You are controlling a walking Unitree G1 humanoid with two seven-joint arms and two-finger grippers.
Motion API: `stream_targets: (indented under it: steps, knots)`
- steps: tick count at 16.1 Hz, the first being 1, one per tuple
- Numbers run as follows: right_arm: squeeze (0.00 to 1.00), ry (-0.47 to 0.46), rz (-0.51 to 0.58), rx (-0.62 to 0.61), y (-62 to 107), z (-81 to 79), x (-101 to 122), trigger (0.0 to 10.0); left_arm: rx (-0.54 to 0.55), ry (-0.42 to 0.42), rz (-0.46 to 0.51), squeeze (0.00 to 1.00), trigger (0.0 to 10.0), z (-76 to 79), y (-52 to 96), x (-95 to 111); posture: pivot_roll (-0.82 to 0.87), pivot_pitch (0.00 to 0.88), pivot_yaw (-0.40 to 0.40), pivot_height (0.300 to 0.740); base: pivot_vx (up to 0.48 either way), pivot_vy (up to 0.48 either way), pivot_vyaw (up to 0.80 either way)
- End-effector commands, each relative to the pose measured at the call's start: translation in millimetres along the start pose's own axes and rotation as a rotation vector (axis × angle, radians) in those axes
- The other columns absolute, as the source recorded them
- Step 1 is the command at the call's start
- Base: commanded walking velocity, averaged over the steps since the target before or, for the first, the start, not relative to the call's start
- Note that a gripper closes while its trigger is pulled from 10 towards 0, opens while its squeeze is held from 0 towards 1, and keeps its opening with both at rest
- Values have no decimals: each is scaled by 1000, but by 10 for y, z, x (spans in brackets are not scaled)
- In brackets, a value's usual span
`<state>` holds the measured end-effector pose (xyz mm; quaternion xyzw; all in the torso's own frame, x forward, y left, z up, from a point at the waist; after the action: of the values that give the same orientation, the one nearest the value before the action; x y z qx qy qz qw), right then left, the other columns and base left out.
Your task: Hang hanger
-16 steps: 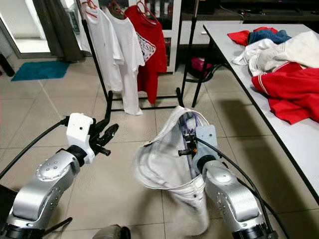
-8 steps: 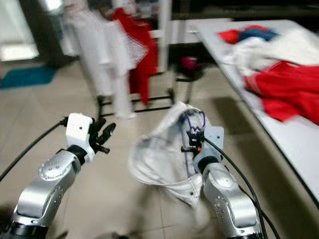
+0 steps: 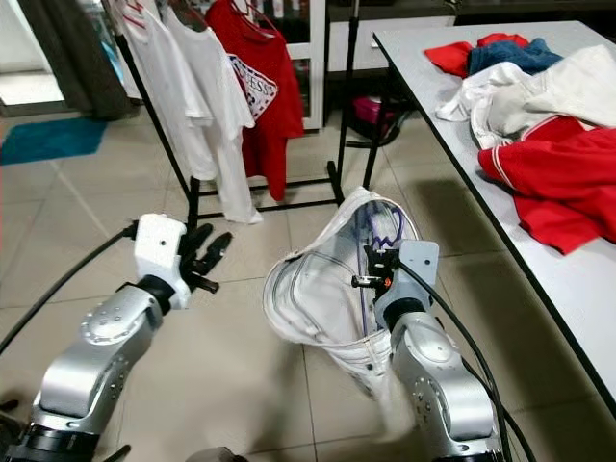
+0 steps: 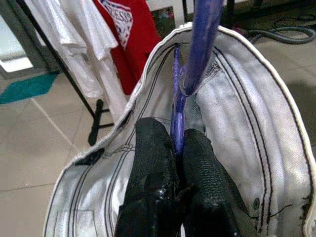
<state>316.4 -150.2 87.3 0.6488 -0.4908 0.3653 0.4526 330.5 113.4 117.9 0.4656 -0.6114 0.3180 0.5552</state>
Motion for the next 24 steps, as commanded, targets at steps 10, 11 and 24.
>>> stream_targets:
  steps: [10, 11, 24]
  knots:
    - [0, 28, 77, 15, 54, -26, 164, 10000, 5, 18, -7, 0, 10000, 14, 26, 12, 18, 68, 50, 740, 309, 0, 0]
    - [0, 29, 78, 17, 51, -30, 167, 10000, 4, 20, -6, 0, 10000, 17, 24, 15, 18, 68, 50, 740, 304, 0, 0]
    - [0, 13, 61, 26, 38, -20, 161, 10000, -9, 12, -9, 0, 10000, 31, 24, 32, 26, 86, 47, 740, 310, 0, 0]
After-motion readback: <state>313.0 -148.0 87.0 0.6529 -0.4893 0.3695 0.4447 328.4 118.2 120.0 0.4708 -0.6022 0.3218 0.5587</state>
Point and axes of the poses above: a point about 5 cm out from each wrist's last joint towards the gripper, its own y axis pointing back from the gripper into the wrist, its own x axis along the axis of the wrist's last joint, z = x × y, the point moved 6 cm from there along -y, pointing out of the wrist towards the gripper, and after that the axes turned 9 degrees about -y, right-handed, at the moved point
